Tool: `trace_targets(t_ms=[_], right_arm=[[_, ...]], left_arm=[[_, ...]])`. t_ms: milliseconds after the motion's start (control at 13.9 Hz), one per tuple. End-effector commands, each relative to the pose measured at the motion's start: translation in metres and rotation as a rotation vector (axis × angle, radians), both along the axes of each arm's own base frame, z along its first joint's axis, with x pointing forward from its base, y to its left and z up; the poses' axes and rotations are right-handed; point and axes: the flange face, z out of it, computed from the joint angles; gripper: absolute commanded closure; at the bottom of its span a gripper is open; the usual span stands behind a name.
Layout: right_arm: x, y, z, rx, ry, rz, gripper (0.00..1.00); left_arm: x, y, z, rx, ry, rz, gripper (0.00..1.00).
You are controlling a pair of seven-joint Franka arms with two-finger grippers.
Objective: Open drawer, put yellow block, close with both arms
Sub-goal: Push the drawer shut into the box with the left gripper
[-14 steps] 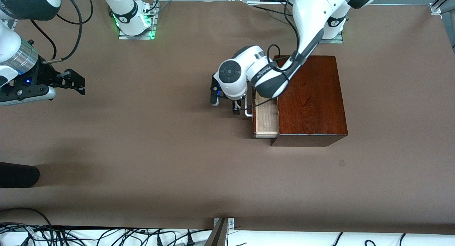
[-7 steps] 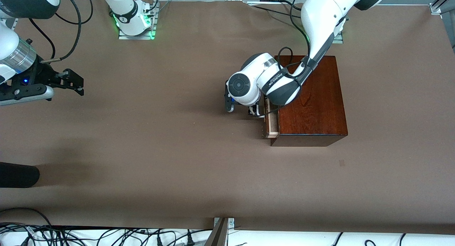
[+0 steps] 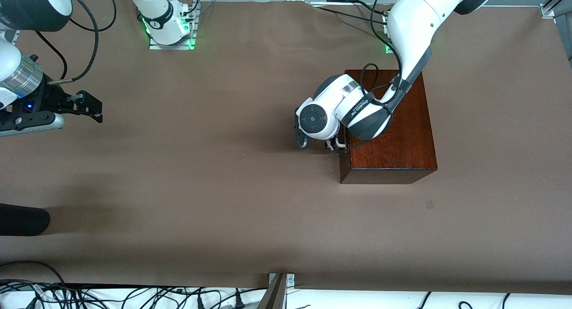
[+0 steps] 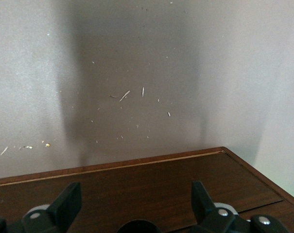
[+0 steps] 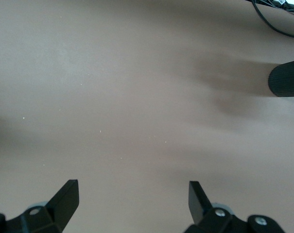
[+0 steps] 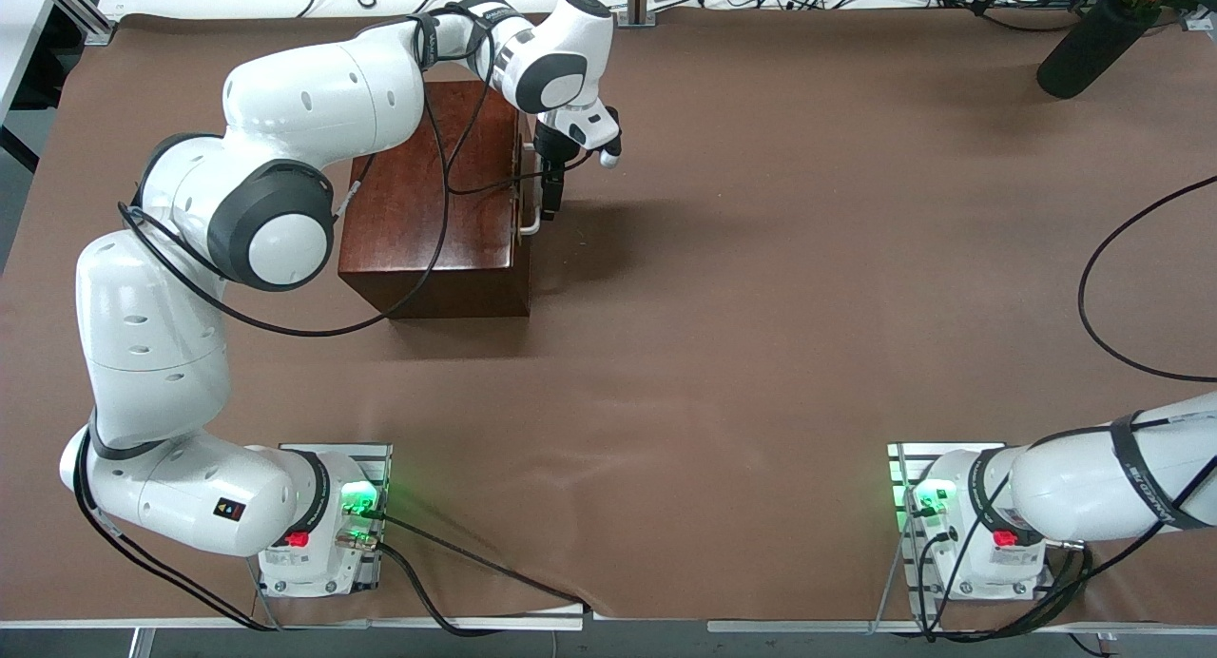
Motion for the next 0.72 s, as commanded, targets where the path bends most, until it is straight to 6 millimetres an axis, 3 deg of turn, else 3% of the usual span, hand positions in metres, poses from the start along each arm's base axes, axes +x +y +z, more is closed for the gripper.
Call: trace_targets(t_ms=[0,216,360,575,647], right_arm=[[-0.001,0.006,0.008,0.009,-0.012,-0.009,0.00],[-0.002,0.009,0.010,0.011,-0.015,-0.009,0.00],[-0.002,0.010,0.010,0.021,-0.016,-0.012,0.00],[-0.002,0.010,0.011,0.023,-0.014,-0.011,0.00],[-0.003,0.010,0.011,0.023,-0.013,-0.011,0.00]], left_arm=[[0.003,0.015,0.000,0.036,-0.011,-0.010,0.00],[-0.001,-0.012,0.018,0.004,-0.082,0.085,0.00],[-0.001,-0.027,0.082,-0.021,-0.192,0.249,0.00],[0.009,-0.017,0.162,-0.023,-0.356,0.512,0.00],[0.016,-0.002,0.181,-0.016,-0.385,0.564,0.00]])
